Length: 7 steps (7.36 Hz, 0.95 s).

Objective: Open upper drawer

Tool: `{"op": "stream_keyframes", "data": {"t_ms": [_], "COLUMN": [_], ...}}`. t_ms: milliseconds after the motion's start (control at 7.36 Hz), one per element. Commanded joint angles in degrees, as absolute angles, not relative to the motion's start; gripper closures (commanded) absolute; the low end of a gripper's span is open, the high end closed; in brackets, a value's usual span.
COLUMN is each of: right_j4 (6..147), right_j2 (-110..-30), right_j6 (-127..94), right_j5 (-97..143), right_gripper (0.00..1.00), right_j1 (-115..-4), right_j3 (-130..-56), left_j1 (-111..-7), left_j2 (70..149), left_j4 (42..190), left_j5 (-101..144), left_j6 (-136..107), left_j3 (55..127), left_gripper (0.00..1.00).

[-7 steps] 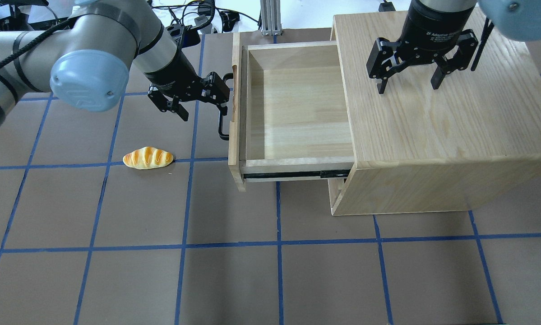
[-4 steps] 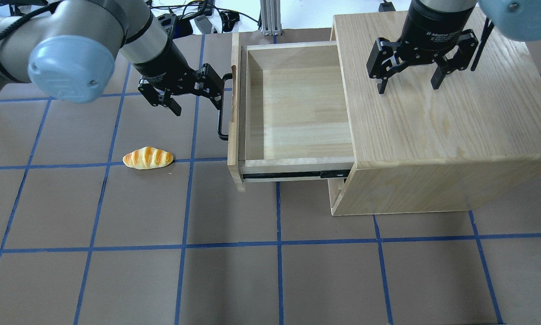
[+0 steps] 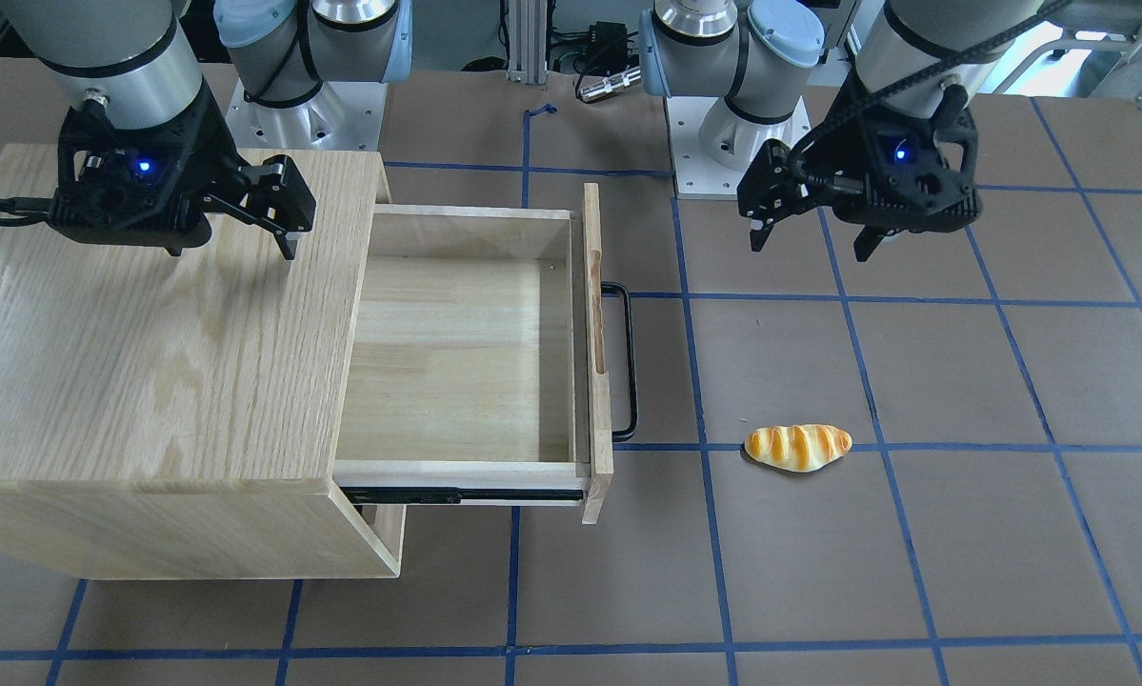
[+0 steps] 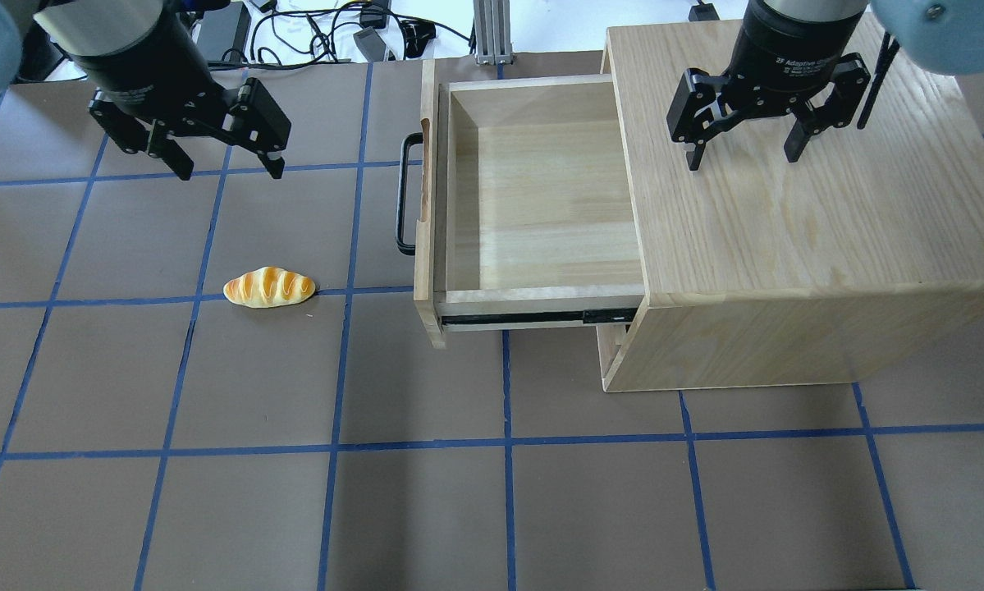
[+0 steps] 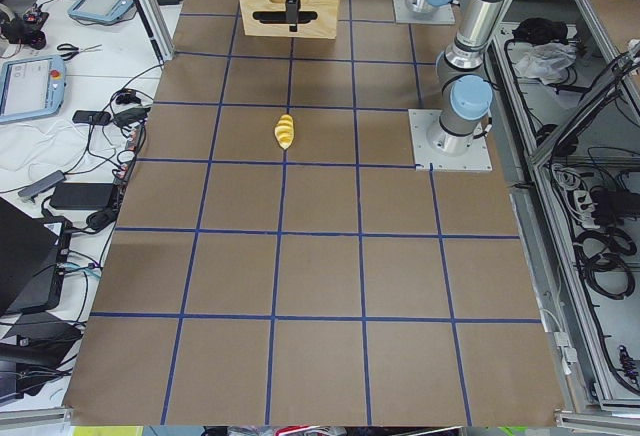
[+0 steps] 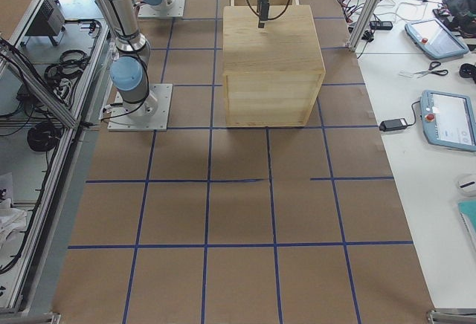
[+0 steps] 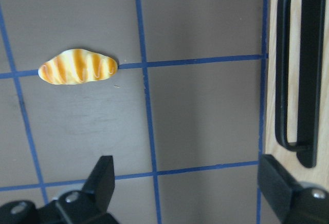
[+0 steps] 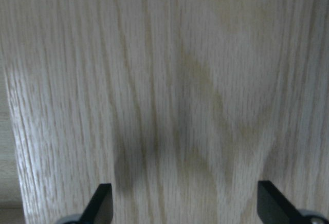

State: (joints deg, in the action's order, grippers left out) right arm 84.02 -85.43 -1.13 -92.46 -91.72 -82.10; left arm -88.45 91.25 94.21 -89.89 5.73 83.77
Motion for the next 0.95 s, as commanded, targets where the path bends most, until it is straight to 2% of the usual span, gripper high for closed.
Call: {"op": "stream_keyframes", "data": {"t_ms": [0, 816], "right_j4": [84.0, 84.0], "right_j2": [-85.4, -85.4], "right_j6": [-1.1, -1.1], "right_j5": [-92.5, -92.5], "right_gripper": [0.00, 0.00], "right_j1": [-91.8, -91.8], "right_j3": [-82.1, -82.2], "left_j1": [-88.3, -87.6], "left_j2": [90.1, 91.1], "left_j4": [94.3, 93.2], "left_j5": [-91.5, -91.6], "left_j6": [6.4, 5.5], "left_j3": [83.6, 83.8], "left_gripper": [0.00, 0.00]}}
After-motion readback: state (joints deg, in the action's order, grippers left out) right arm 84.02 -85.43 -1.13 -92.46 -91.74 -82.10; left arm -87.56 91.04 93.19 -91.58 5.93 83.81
